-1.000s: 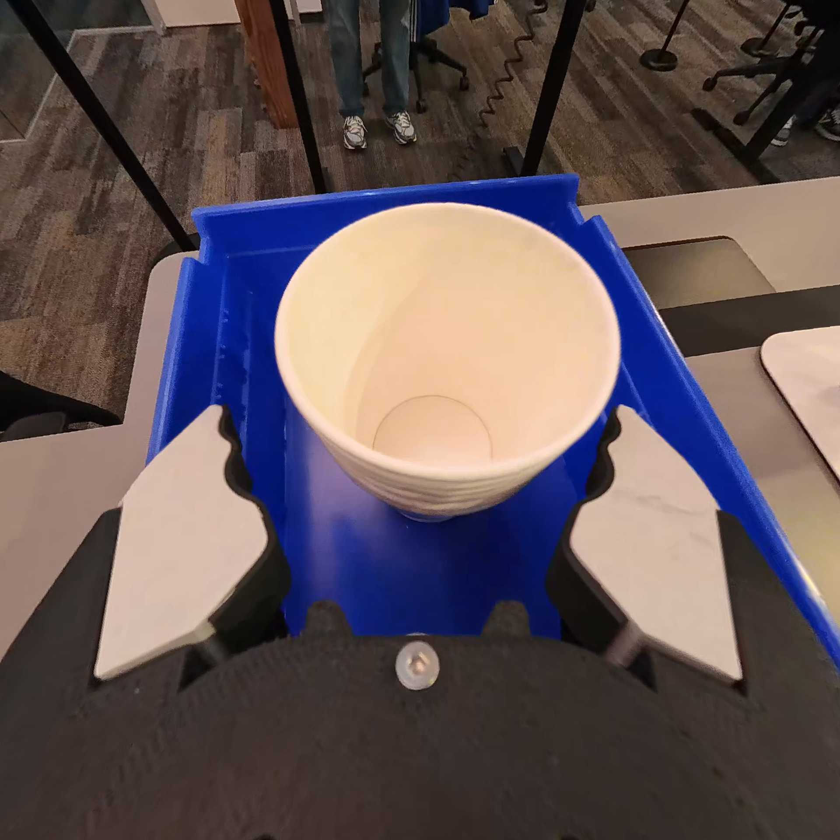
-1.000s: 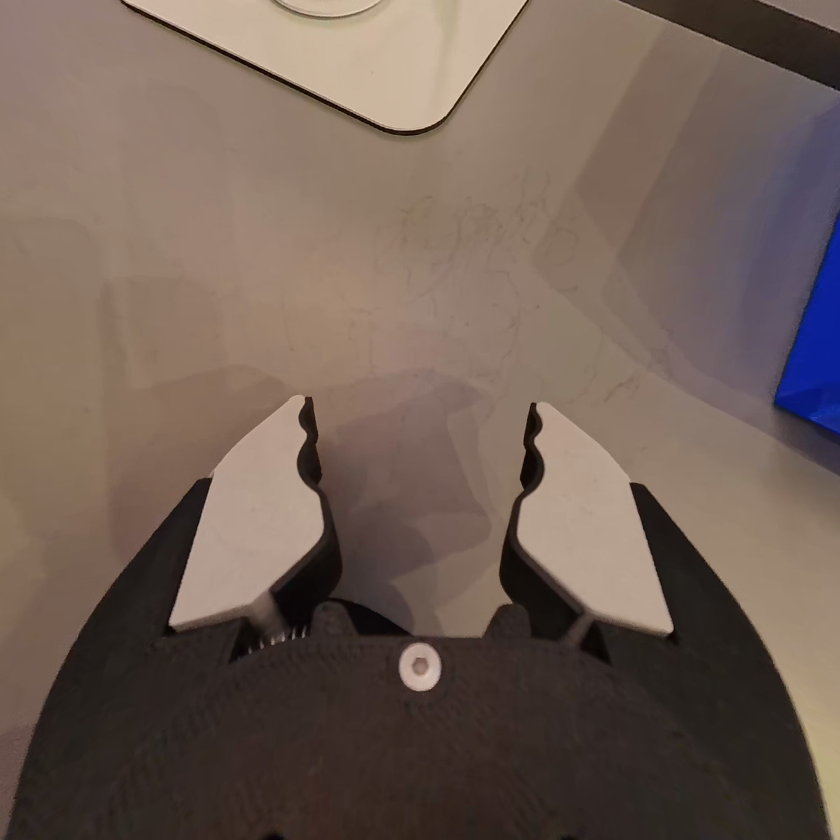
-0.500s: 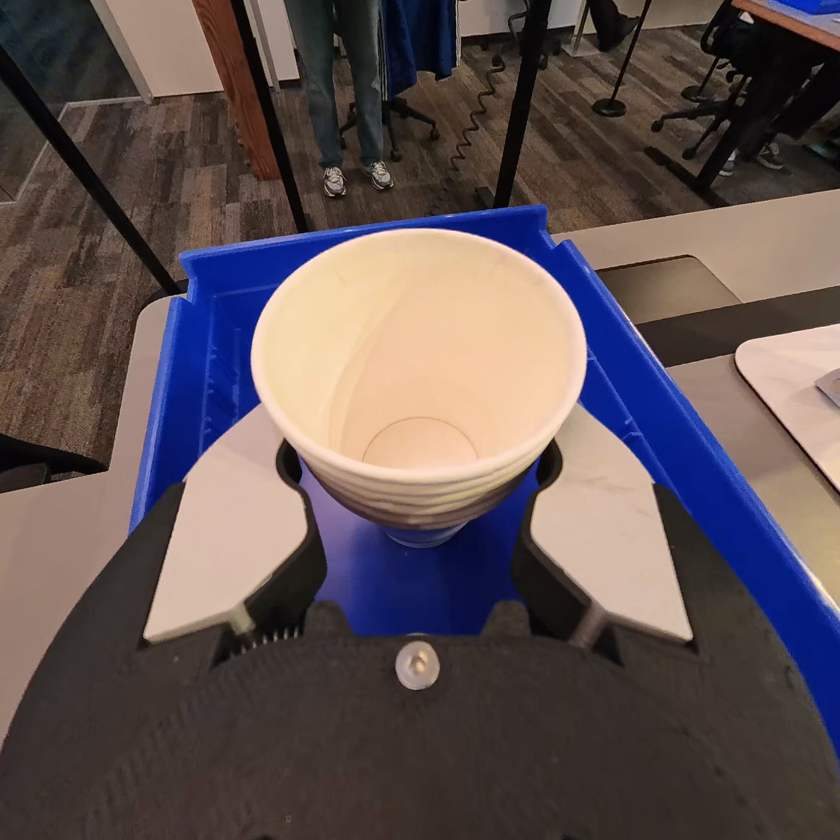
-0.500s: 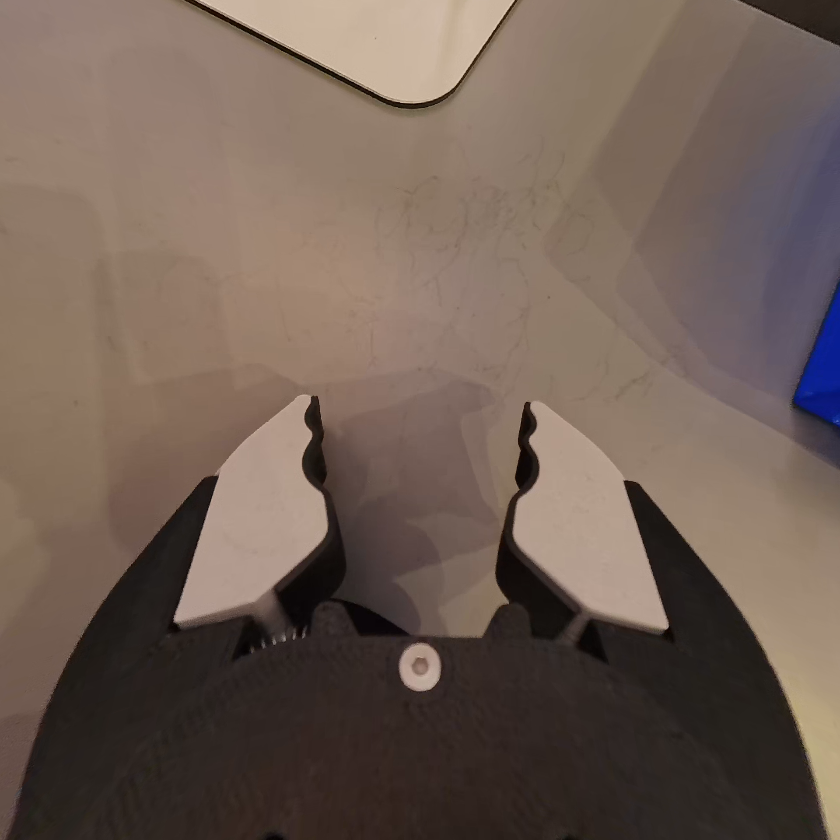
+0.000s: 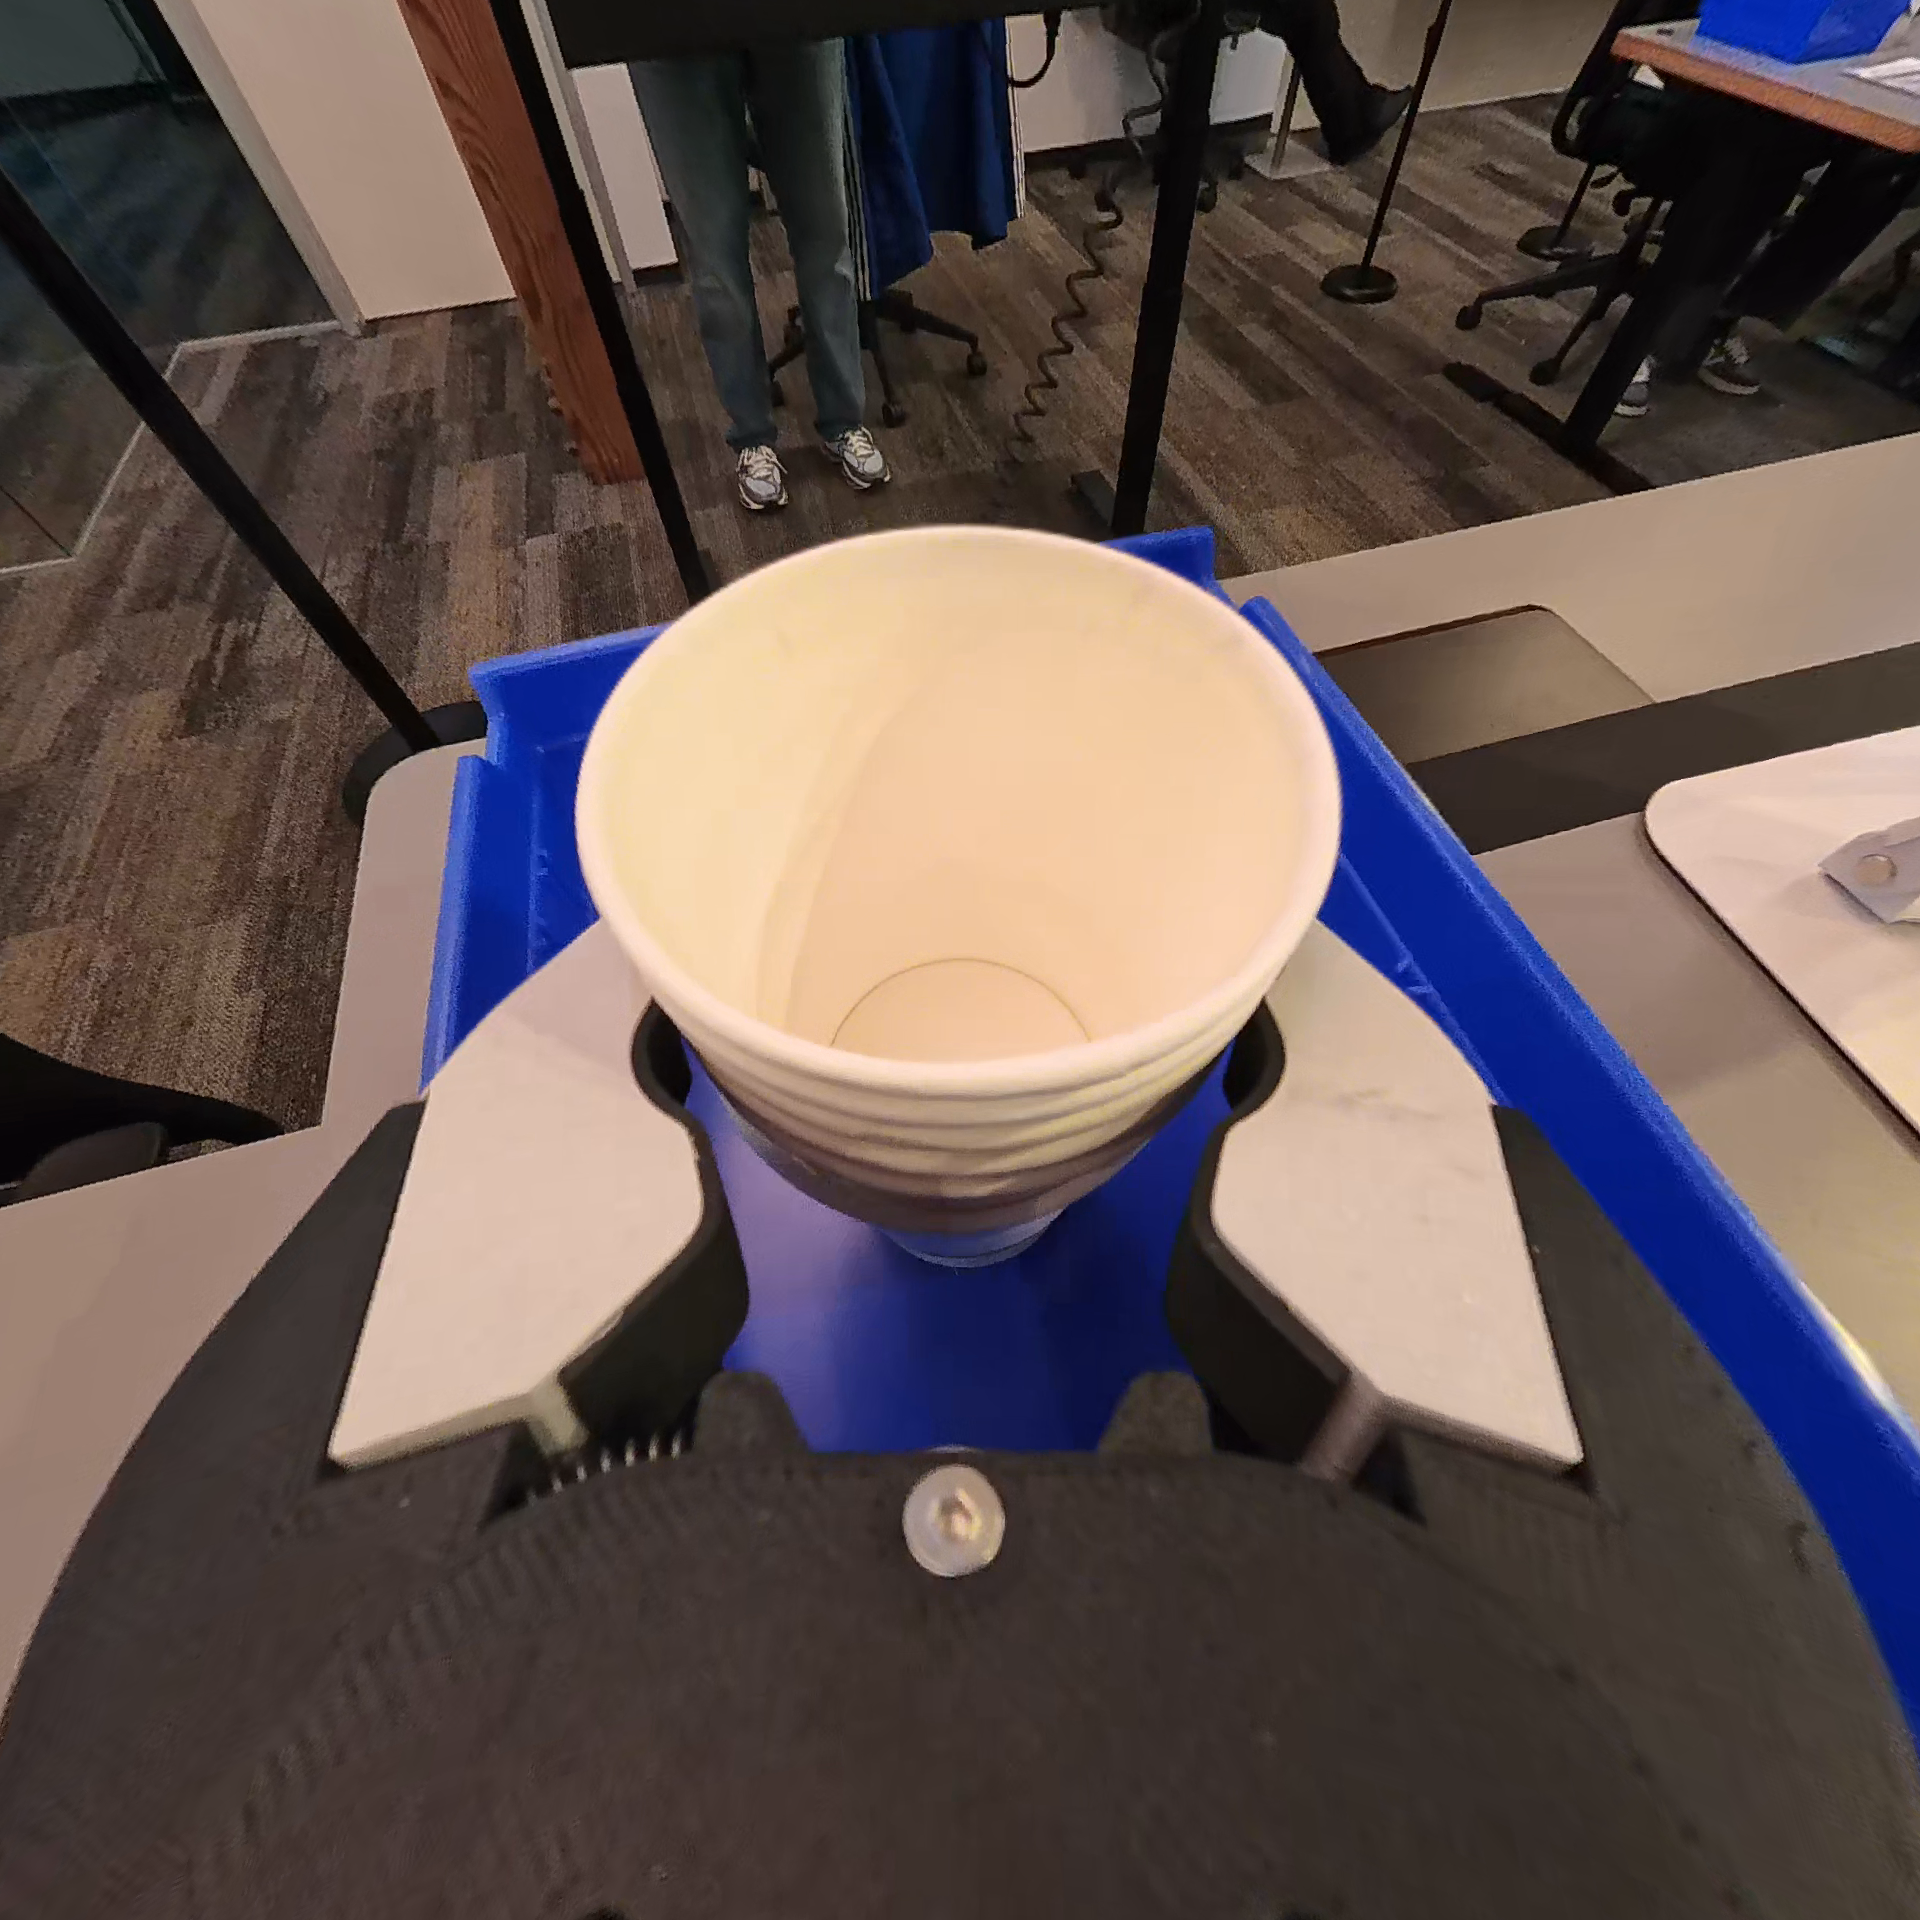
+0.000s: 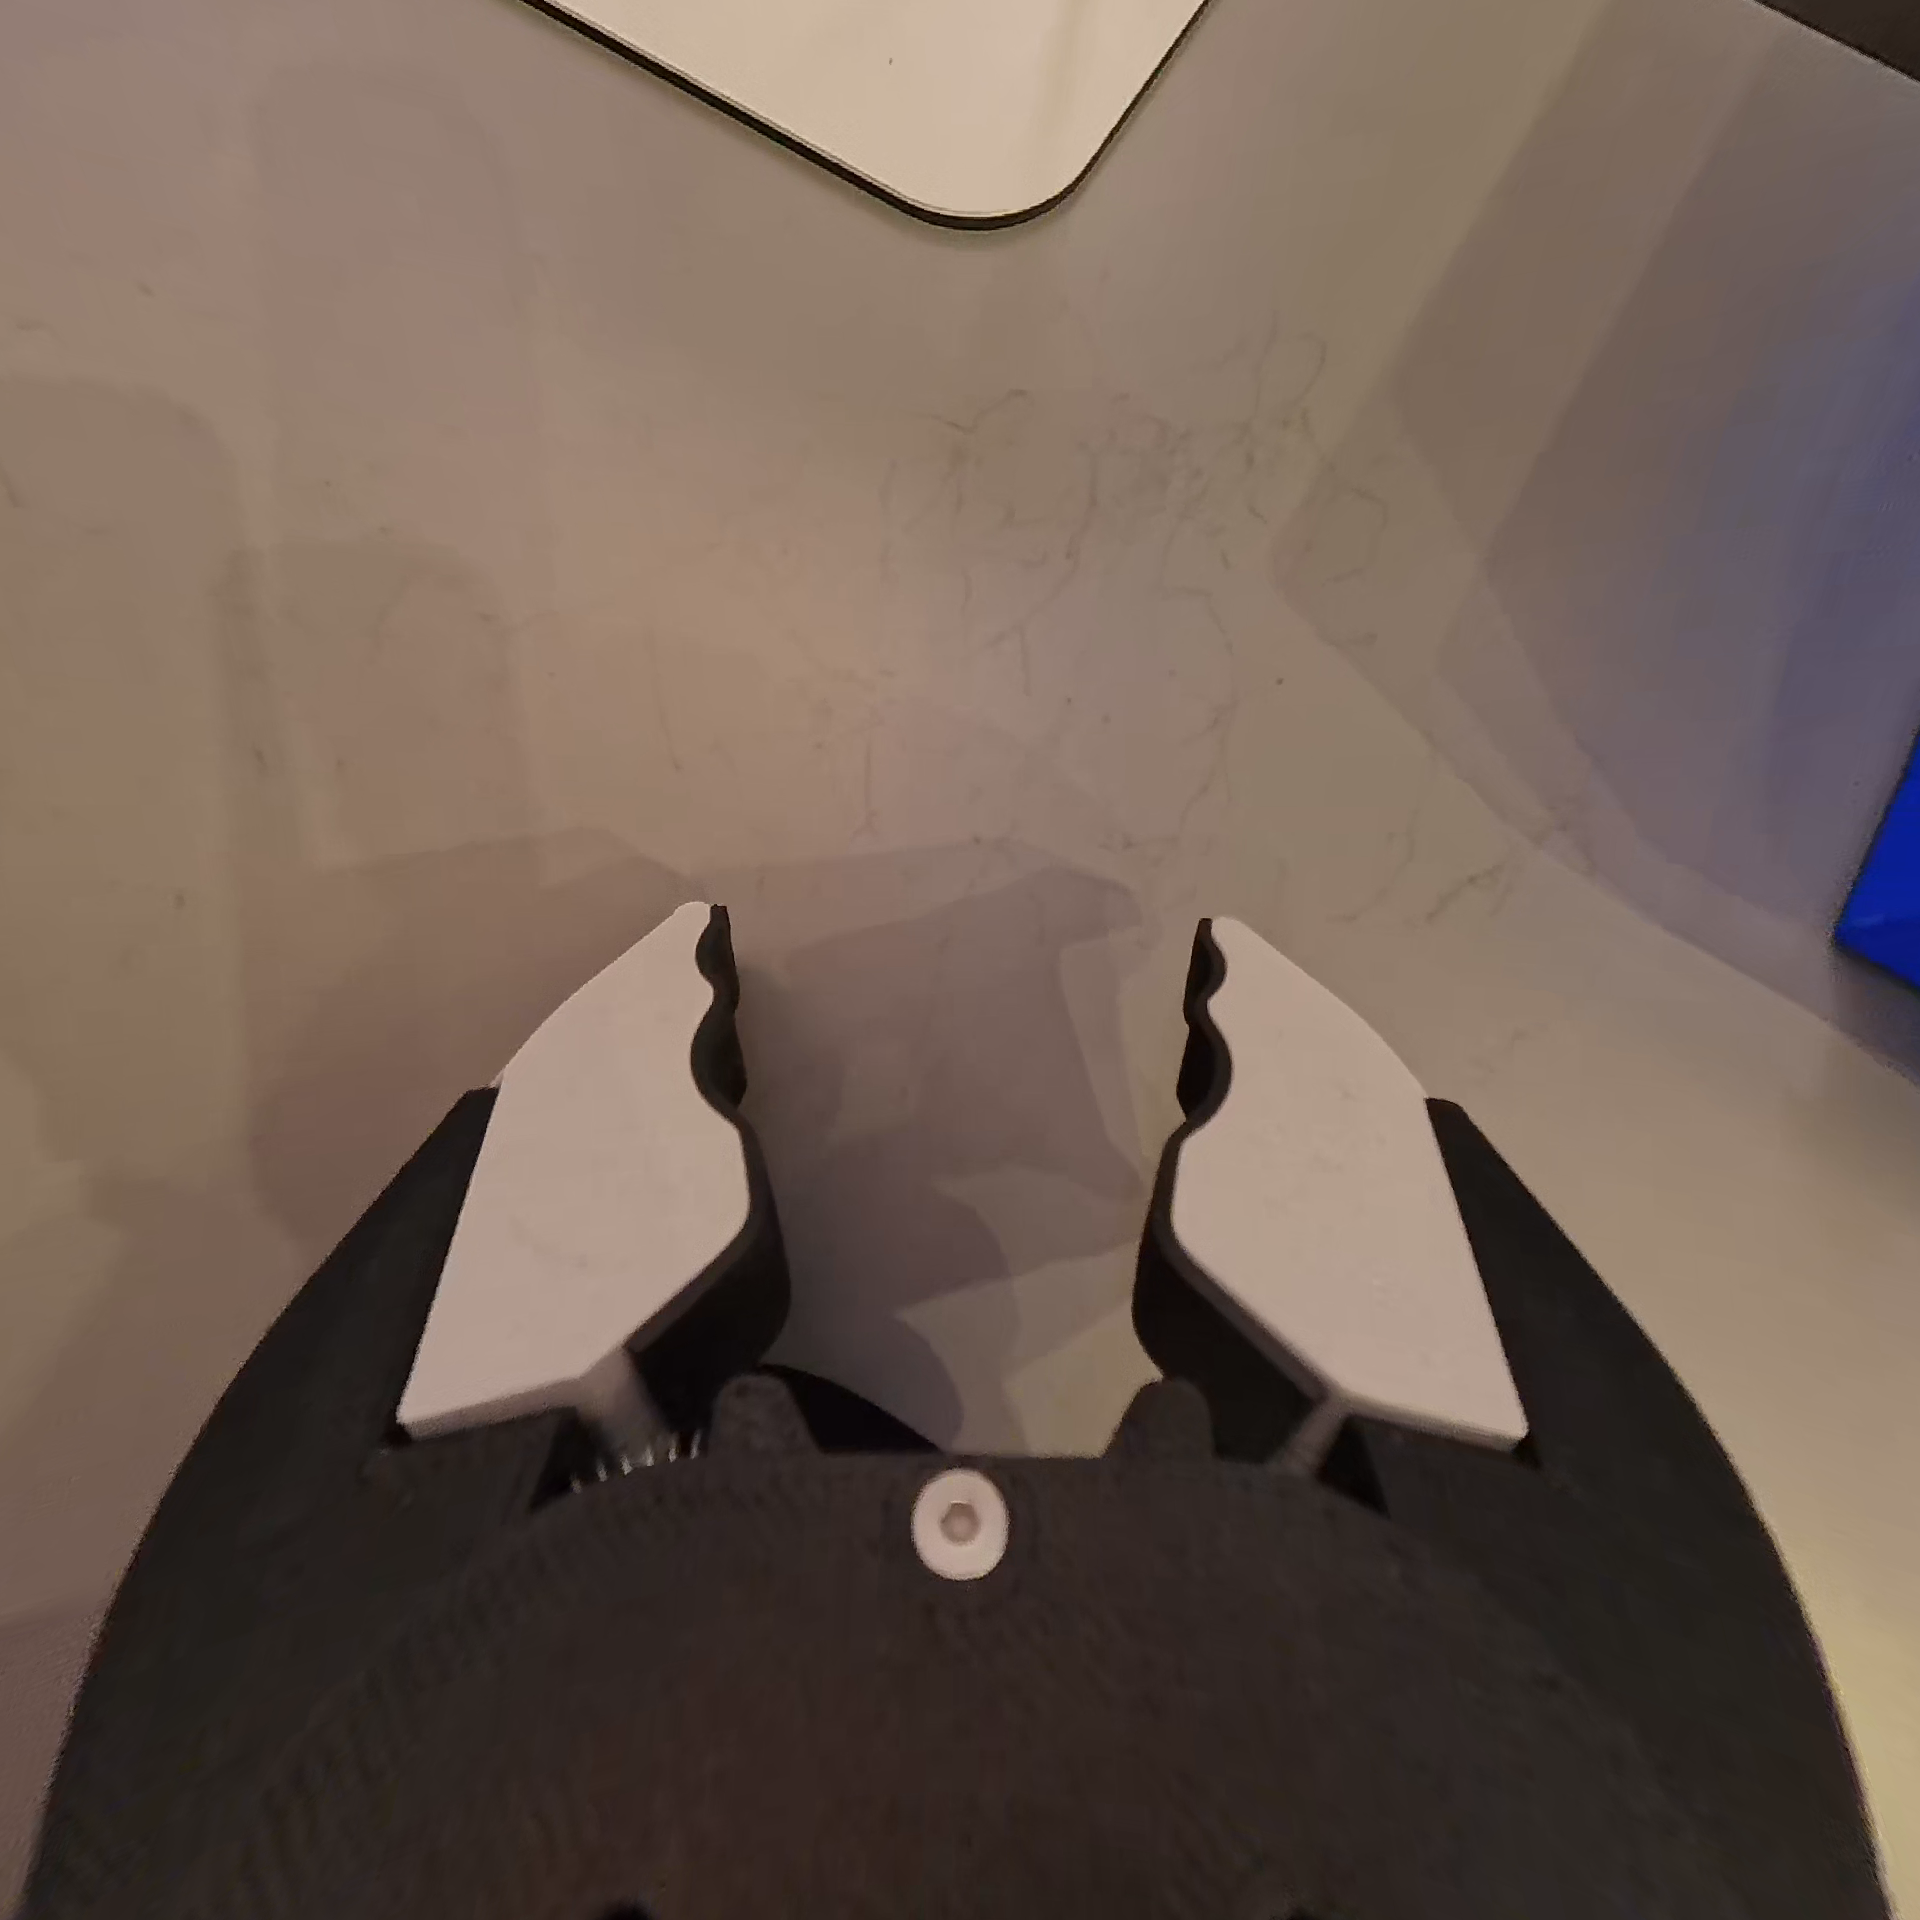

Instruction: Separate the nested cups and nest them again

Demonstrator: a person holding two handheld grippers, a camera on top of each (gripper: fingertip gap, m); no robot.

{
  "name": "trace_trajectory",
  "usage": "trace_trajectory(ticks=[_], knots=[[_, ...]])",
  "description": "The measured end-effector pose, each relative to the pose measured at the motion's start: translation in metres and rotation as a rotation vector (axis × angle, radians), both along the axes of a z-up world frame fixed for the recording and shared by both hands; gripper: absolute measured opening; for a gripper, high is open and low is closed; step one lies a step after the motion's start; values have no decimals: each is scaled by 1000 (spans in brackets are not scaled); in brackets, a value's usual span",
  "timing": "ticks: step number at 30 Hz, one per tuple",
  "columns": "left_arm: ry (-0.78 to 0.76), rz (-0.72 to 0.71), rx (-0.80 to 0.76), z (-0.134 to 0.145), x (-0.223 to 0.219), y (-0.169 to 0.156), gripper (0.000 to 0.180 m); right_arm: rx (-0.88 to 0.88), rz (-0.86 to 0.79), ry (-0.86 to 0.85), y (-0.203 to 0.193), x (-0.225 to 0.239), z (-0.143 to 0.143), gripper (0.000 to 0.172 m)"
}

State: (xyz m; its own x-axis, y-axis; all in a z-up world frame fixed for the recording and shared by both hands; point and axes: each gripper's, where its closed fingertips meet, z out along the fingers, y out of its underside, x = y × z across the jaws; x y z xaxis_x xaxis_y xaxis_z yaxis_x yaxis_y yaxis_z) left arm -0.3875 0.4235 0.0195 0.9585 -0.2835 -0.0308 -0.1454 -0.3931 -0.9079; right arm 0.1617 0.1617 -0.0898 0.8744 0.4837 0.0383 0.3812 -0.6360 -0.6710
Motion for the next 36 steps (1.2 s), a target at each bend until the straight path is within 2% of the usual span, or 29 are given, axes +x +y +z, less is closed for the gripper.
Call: trace_trajectory(ticks=[5,9,12,16,19,36], knots=[[-32,-3,-42,-13,0,4,106,0,3,-1,-1,1,1,83],[-35,-12,-47,-17,2,6,124,3,5,-2,-2,2,1,83],[-48,-20,-40,-16,3,9,128,5,4,-6,-2,2,1,83],[-18,-39,-83,-28,6,14,138,5,6,-8,-2,3,1,83],[-21,-40,-45,-23,7,17,123,6,5,-8,-1,3,1,83],[-45,-32,-19,-20,0,8,118,5,14,-13,1,2,0,82]])
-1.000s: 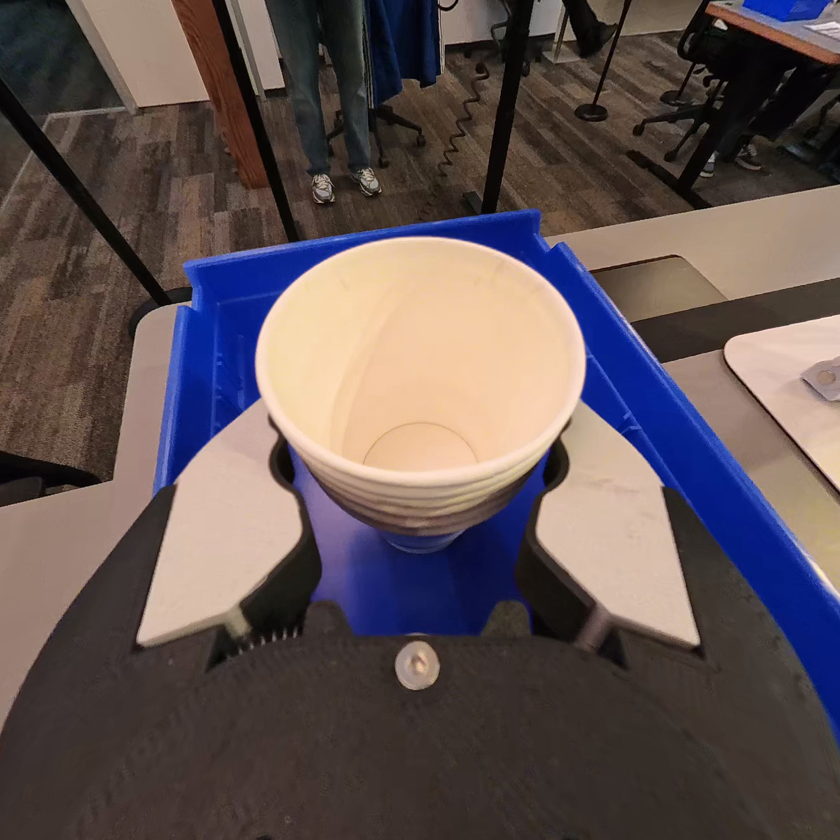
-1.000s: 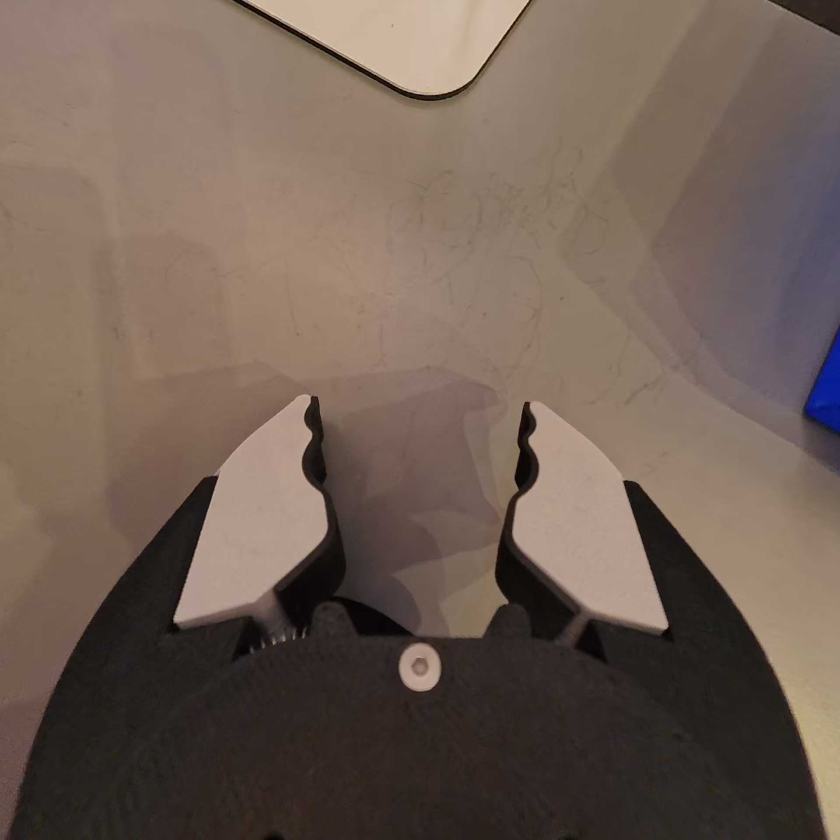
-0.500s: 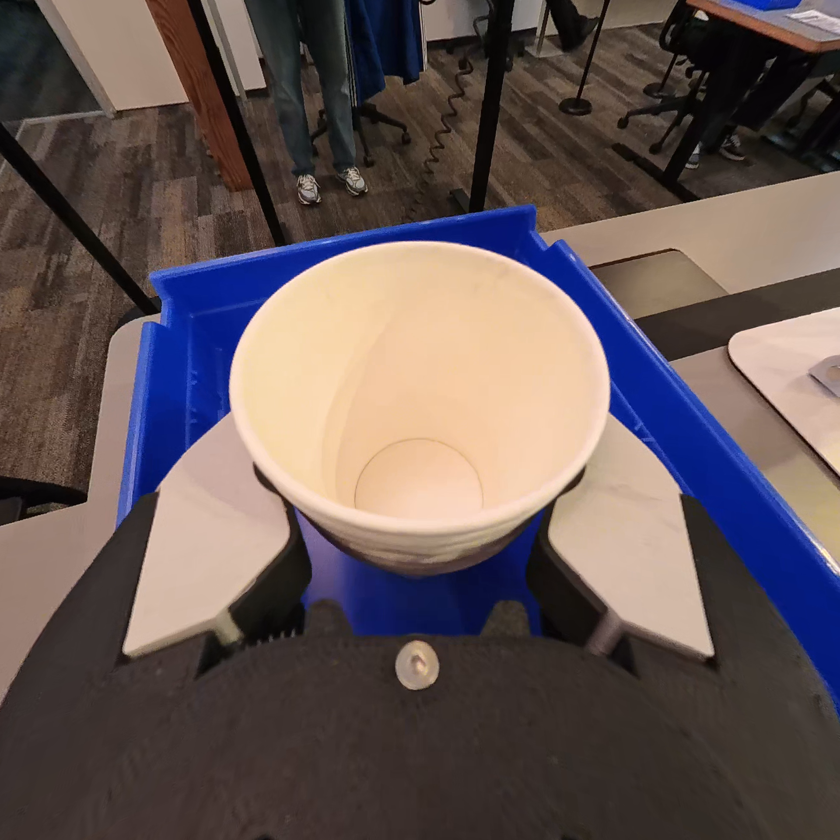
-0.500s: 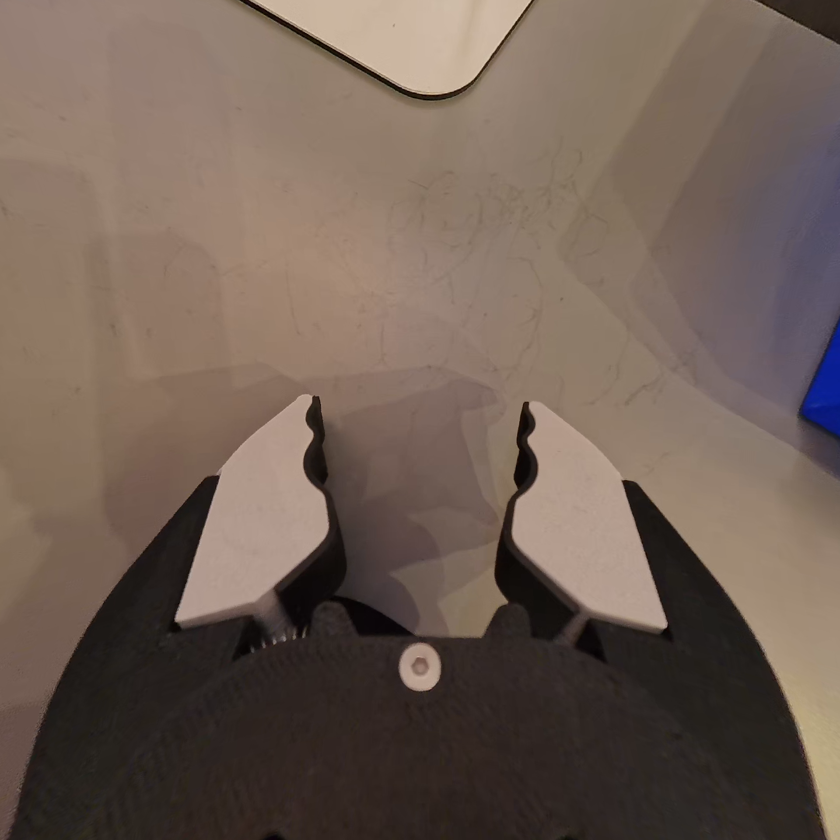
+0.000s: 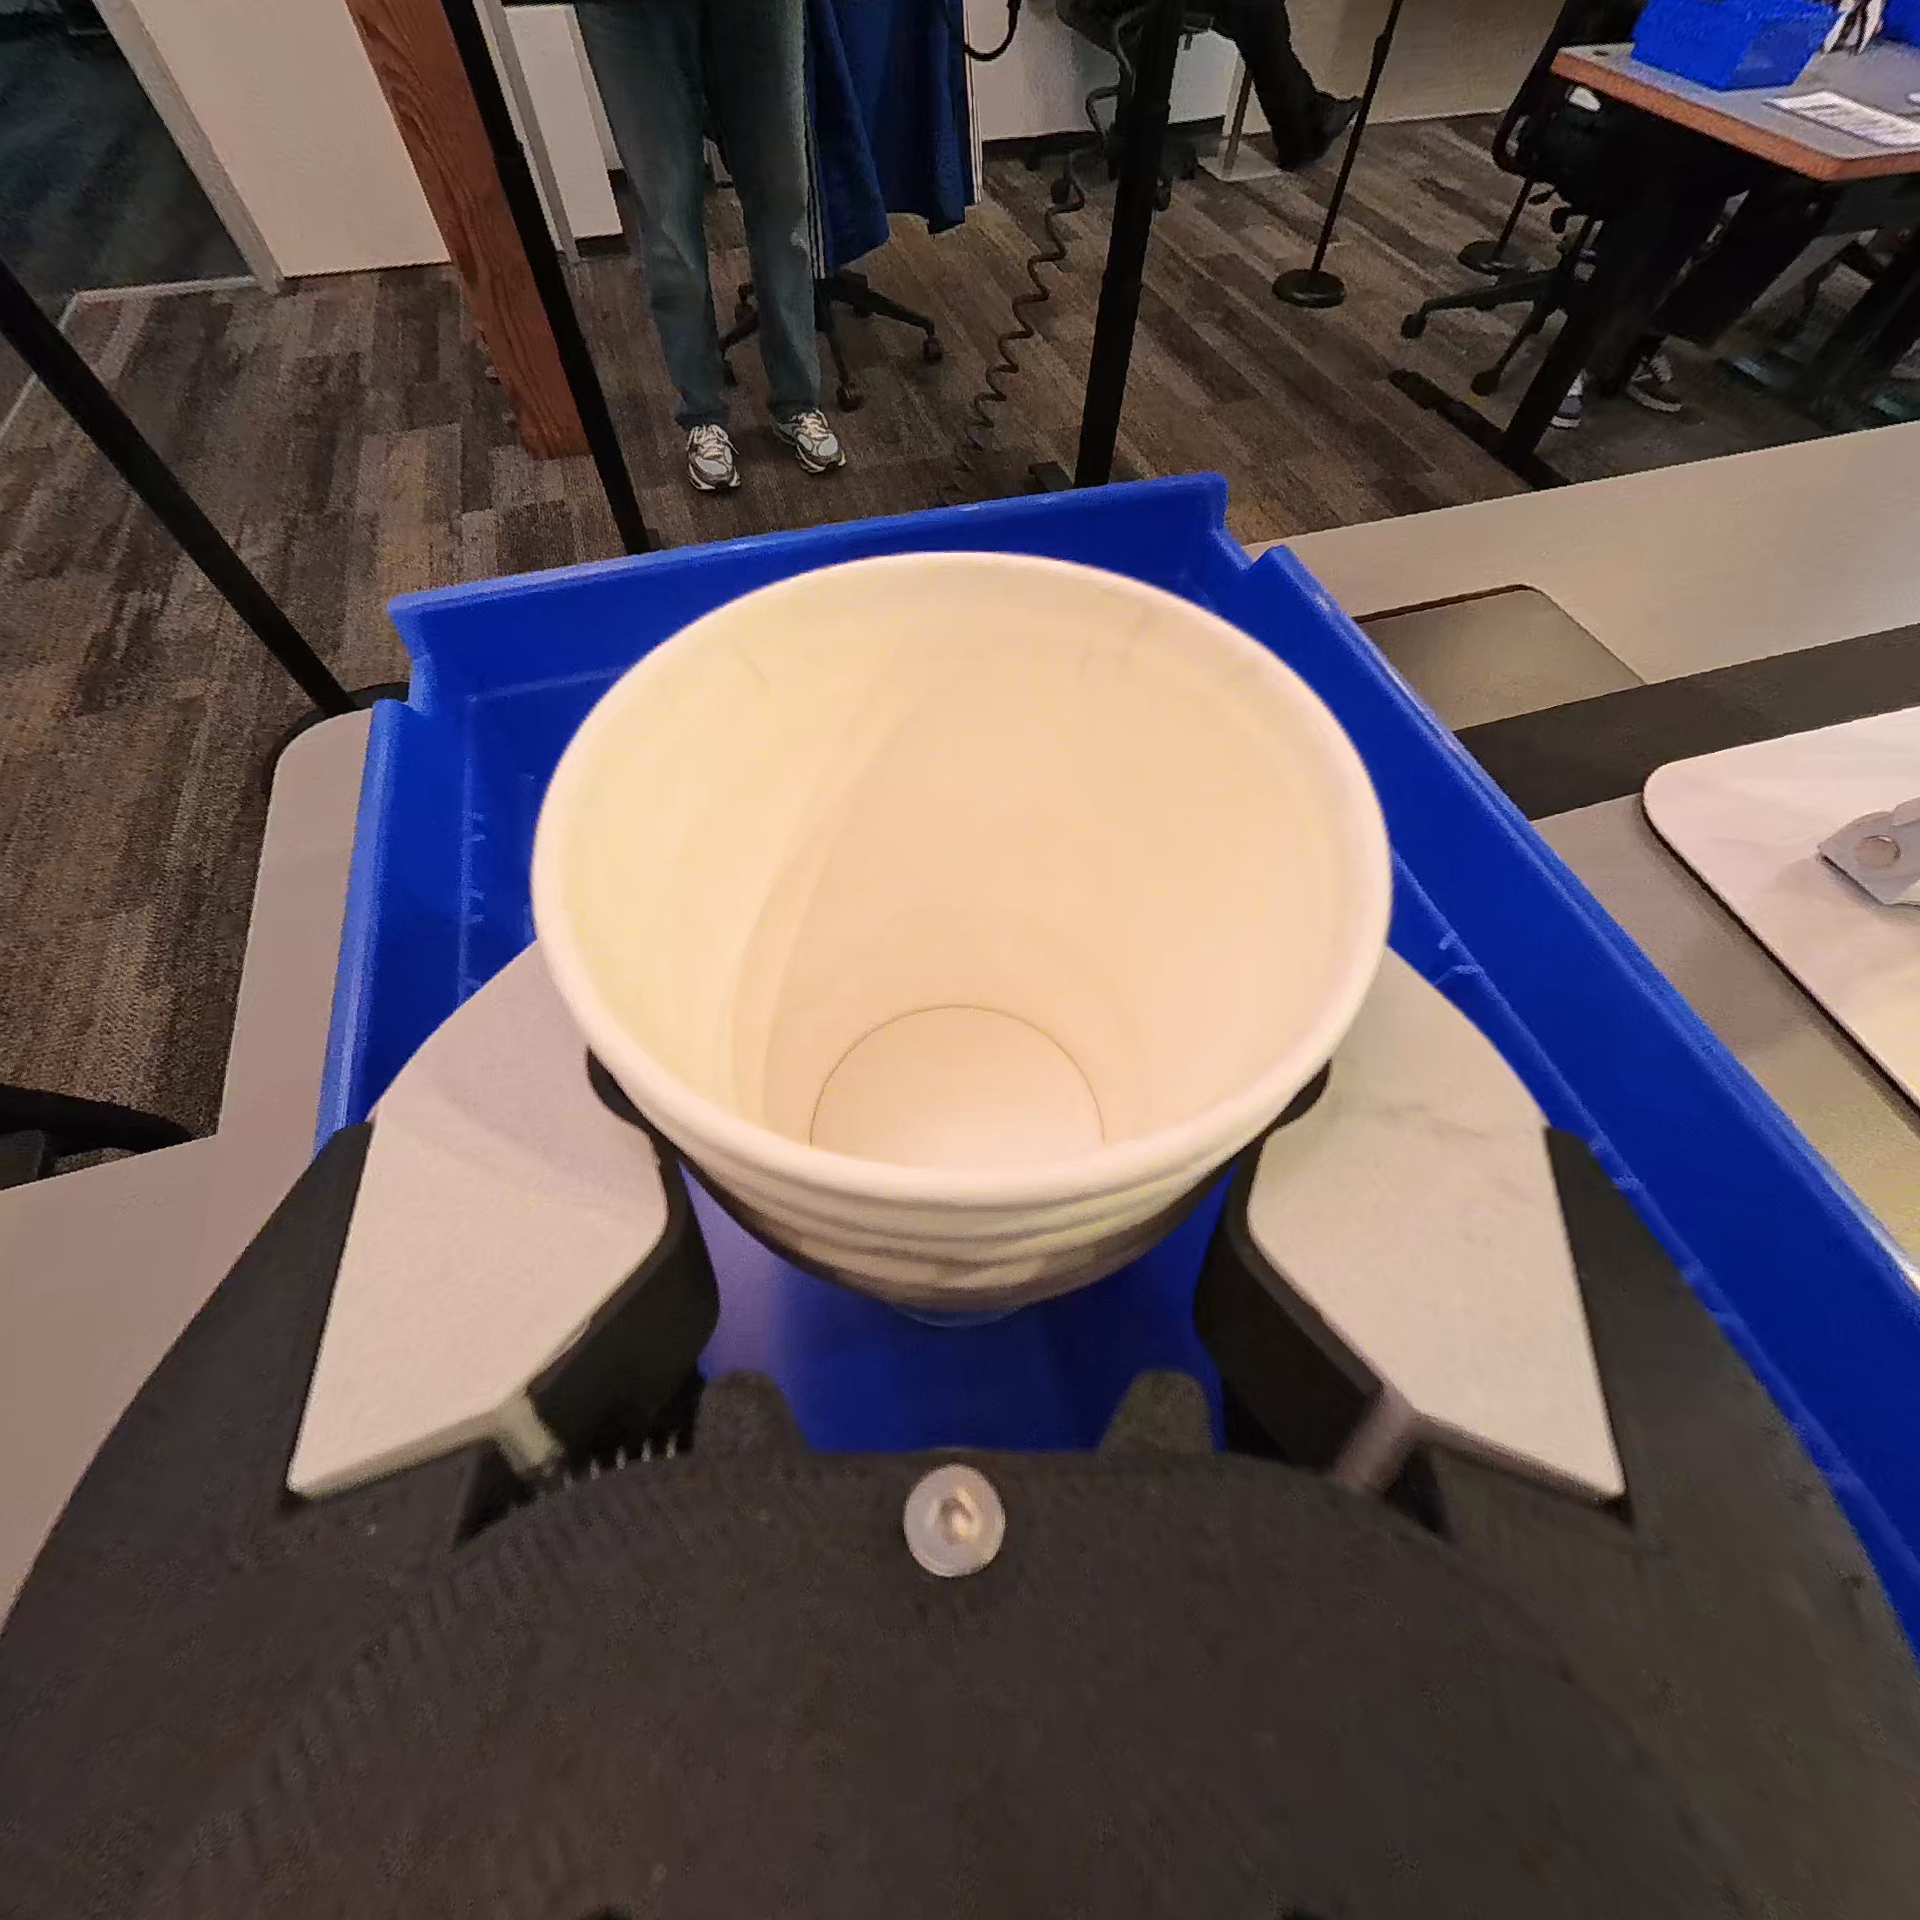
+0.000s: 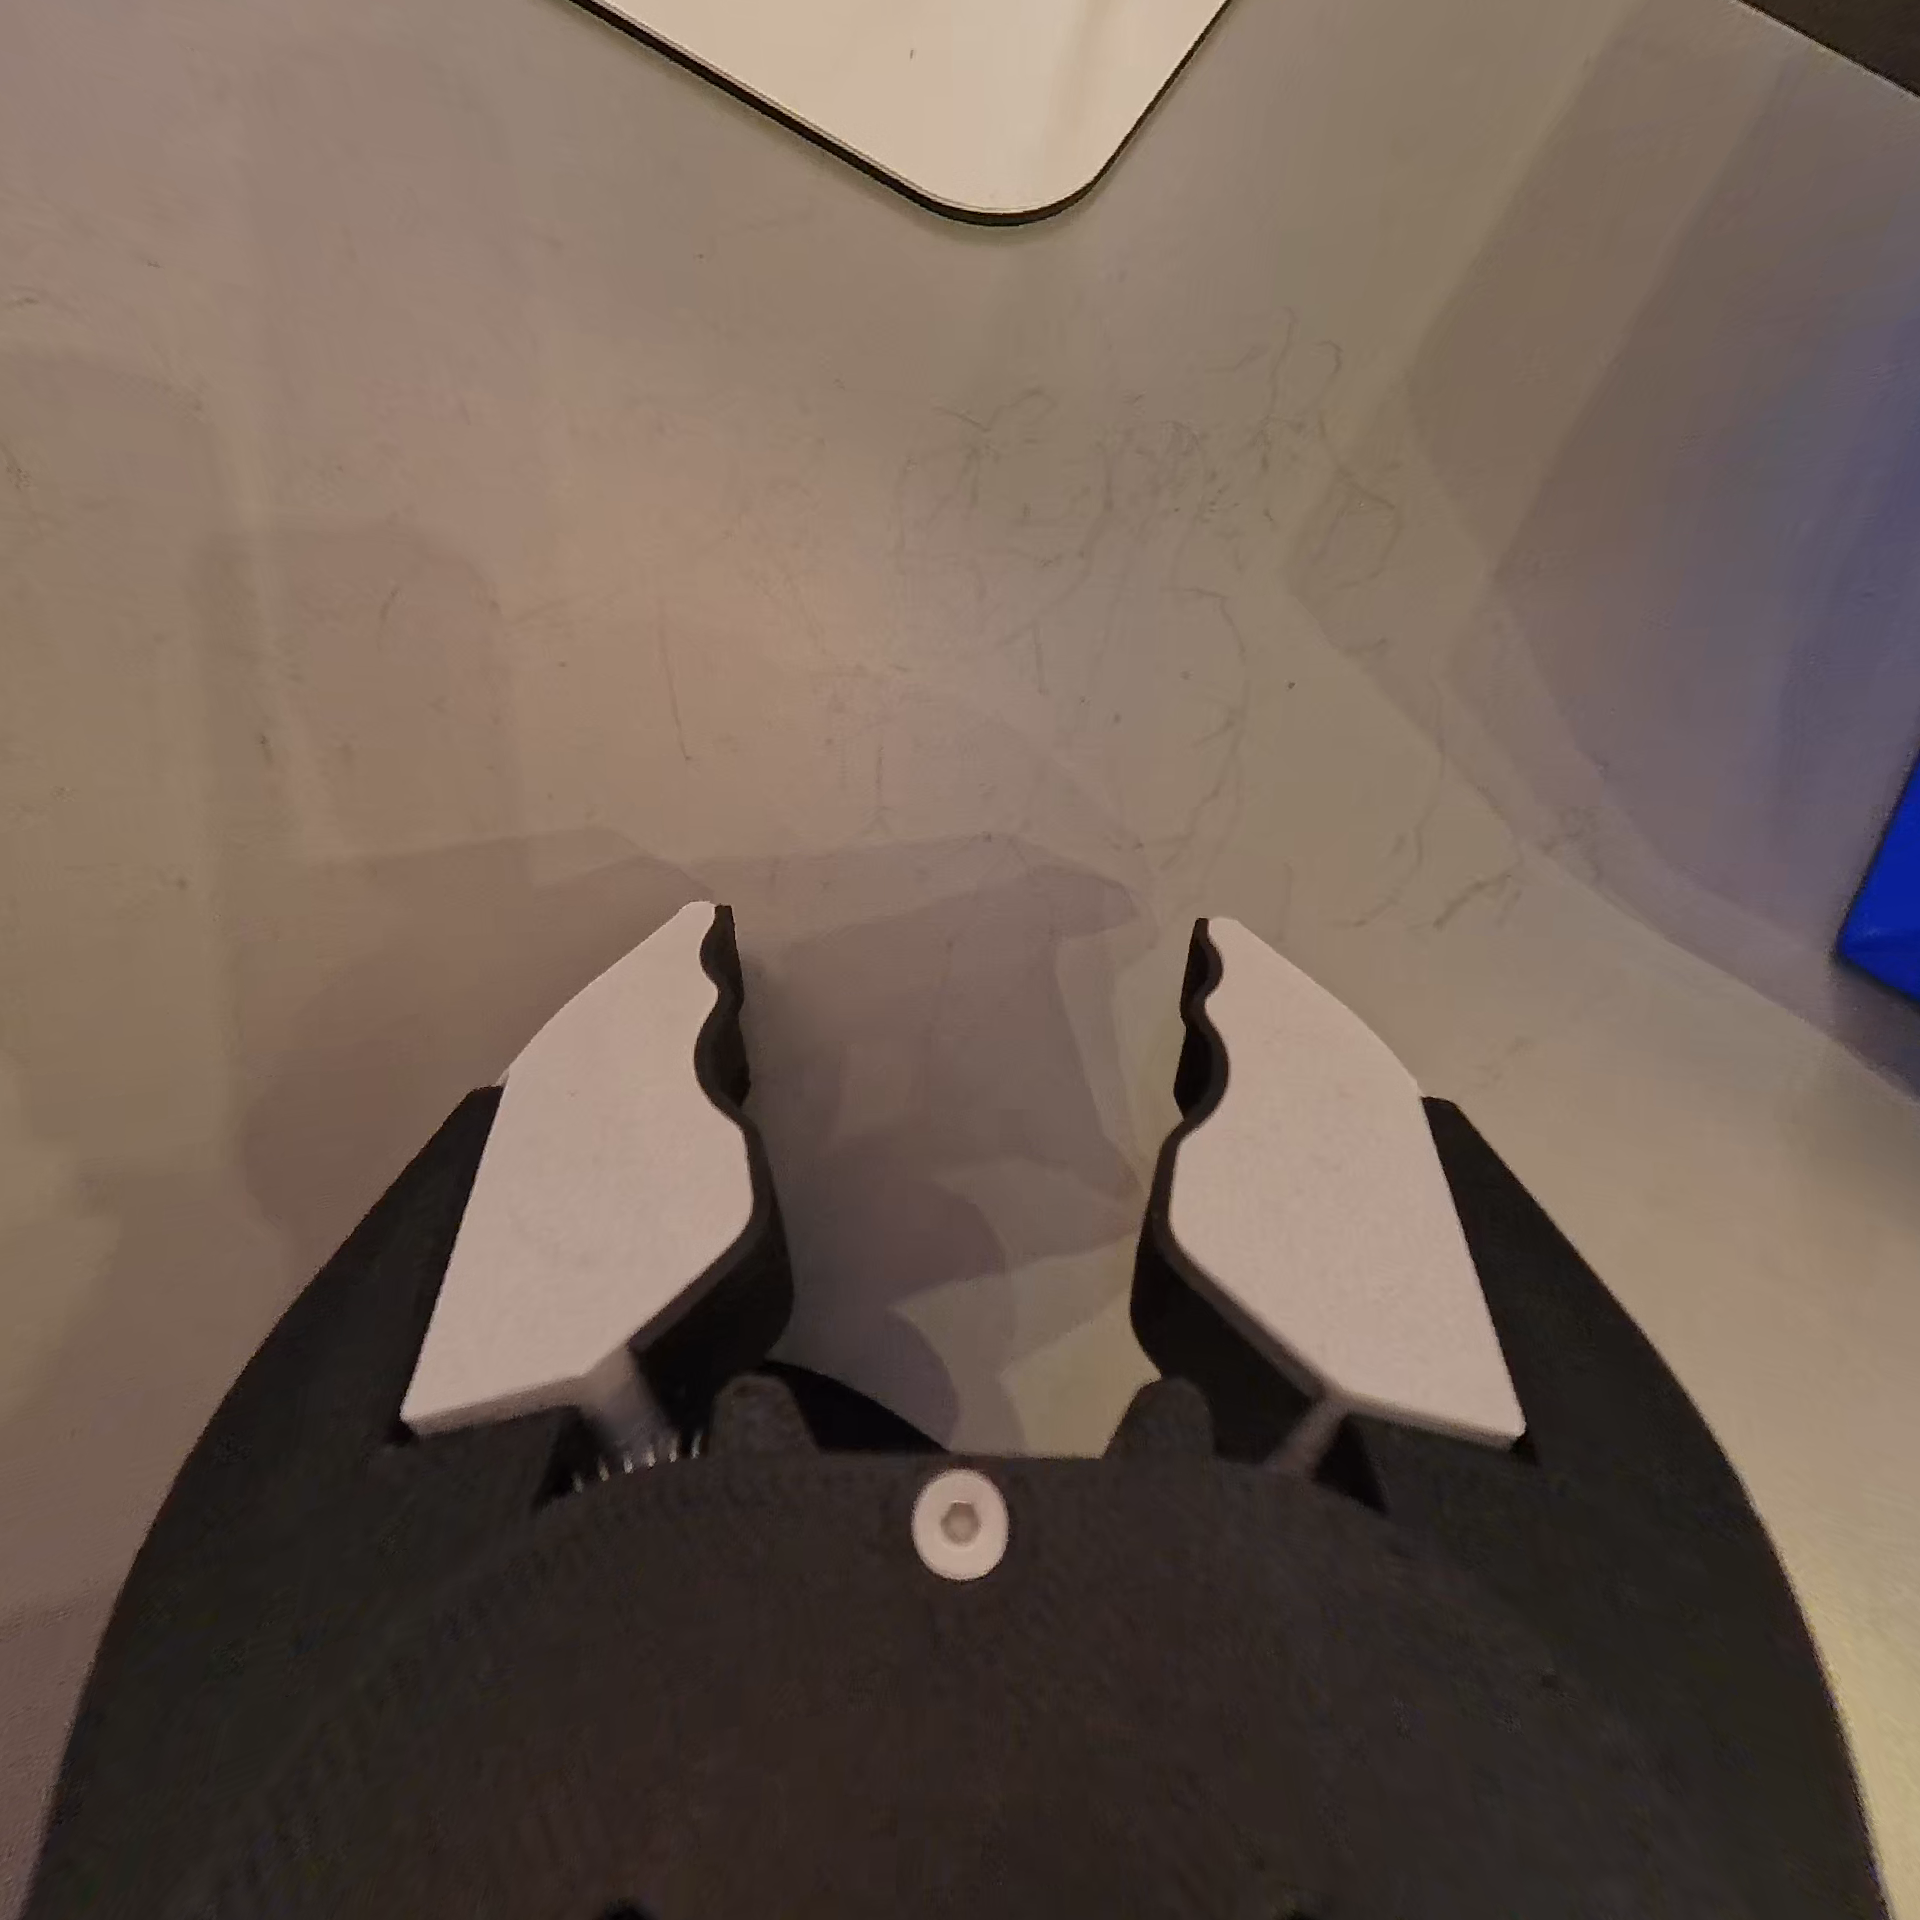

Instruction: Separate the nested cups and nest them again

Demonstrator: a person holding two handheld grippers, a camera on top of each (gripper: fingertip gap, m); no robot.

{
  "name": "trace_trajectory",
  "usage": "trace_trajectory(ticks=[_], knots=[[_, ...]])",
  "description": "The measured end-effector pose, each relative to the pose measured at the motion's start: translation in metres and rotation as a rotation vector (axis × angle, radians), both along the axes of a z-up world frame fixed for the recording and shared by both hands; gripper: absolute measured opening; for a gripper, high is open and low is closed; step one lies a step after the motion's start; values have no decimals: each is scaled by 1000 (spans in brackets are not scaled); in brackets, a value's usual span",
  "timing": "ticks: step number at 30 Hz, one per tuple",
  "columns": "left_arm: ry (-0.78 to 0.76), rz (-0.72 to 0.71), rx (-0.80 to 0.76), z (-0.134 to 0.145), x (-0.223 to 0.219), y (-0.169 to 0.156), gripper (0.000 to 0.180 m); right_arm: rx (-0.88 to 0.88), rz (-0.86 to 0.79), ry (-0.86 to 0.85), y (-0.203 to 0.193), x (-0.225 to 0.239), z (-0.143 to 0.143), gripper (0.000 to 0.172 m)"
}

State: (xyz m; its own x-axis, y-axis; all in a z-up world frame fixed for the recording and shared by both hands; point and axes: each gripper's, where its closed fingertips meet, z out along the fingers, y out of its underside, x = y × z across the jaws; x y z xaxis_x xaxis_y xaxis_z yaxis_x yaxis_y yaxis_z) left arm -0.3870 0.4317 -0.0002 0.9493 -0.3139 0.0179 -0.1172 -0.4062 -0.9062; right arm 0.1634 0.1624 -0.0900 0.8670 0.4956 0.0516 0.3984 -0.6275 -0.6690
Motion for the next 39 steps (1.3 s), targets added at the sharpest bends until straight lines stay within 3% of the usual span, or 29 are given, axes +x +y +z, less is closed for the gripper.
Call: trace_trajectory(ticks=[12,28,33,39], knots=[[-8,-33,33,20,4,-13,118,8,5,9,2,-2,2,83],[-47,-184,127,97,28,-65,117,56,30,15,5,-9,14,91],[-54,-266,169,134,47,-96,117,120,64,9,9,-19,42,90],[-111,-434,189,176,98,-145,118,254,142,43,16,-47,106,86]])
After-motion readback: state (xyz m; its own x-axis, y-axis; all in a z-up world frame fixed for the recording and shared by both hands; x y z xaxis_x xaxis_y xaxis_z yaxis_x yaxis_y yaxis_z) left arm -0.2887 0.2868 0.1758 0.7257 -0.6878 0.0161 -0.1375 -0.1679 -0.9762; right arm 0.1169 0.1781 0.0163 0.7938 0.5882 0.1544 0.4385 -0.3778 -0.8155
